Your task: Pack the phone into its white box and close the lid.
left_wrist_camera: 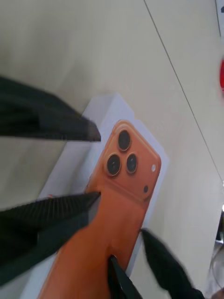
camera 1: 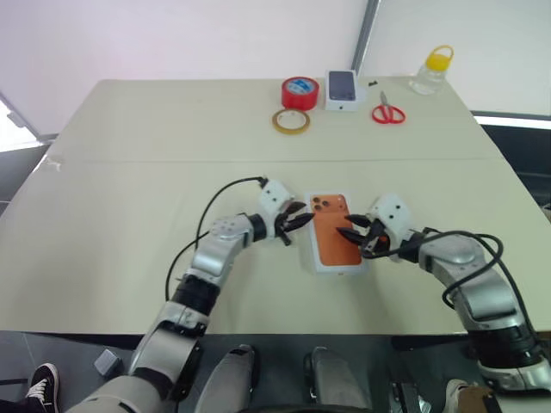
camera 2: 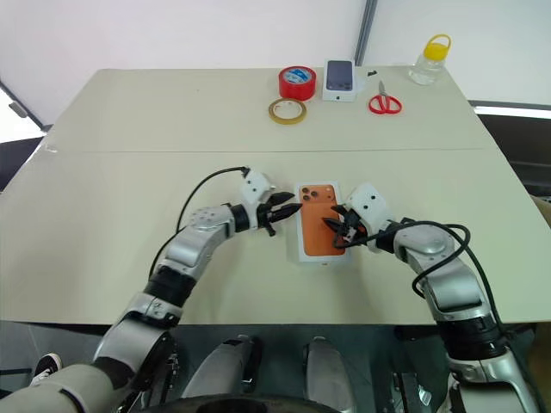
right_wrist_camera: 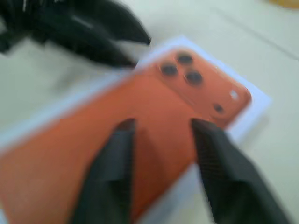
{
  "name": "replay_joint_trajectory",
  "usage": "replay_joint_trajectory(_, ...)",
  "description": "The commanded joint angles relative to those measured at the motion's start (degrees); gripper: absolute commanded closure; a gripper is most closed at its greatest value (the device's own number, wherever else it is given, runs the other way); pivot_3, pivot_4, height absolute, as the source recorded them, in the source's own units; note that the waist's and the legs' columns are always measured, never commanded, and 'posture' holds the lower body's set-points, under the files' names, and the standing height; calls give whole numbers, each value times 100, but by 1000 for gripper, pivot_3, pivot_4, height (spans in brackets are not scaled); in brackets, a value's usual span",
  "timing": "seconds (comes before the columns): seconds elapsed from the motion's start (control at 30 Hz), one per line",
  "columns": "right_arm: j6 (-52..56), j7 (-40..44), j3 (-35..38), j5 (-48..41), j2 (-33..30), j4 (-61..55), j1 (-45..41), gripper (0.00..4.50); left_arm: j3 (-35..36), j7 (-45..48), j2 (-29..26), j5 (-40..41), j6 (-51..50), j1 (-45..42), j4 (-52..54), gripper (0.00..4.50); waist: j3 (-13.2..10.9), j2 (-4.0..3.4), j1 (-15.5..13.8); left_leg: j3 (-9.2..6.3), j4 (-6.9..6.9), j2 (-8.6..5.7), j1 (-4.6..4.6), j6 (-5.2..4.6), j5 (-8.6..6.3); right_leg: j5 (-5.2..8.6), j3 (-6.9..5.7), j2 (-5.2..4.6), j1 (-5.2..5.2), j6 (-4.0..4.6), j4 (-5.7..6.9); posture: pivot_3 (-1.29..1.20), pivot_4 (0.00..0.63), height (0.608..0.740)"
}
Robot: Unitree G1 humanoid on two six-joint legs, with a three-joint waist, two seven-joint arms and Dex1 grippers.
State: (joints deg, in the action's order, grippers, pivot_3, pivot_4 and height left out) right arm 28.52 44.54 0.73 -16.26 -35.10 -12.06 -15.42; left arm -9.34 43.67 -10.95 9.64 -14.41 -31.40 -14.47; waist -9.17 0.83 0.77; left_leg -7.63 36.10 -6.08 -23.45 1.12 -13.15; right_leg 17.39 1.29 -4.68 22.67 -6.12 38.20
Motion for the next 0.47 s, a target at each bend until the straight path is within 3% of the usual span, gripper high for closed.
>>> replay_joint_trajectory(0.03,-85,302,447,-400,-172,32,-164,484,621,437,-743,557,-283,448,1087,571,2,-3,18,0,0,1,1,0,0,0,0,0,-2,1,0,0,150,740)
replay_joint_trajectory(0.07,-160,438,501,-454,-233,59,-139,40,794,598,-1017,737,-404,704,1334,89,2,-4,31,0,-3,1,3,-1,-1,0,1,0,-2,1,-1,0,150,740)
replay_joint_trajectory(0.23,-461,1067,800,-684,-663,155,136,40,1645,927,-2058,1245,-644,1922,2120,89,-5,-13,-16,1,-9,1,5,-7,-4,1,2,-5,-5,2,-8,0,150,740)
replay_joint_trajectory(0.47,-926,1597,1038,-549,-1245,699,533,40,2552,664,-2614,1545,-915,3115,2850,89,-7,-14,-71,4,-11,-2,4,-22,-16,1,-1,-16,-13,3,-24,0,150,740)
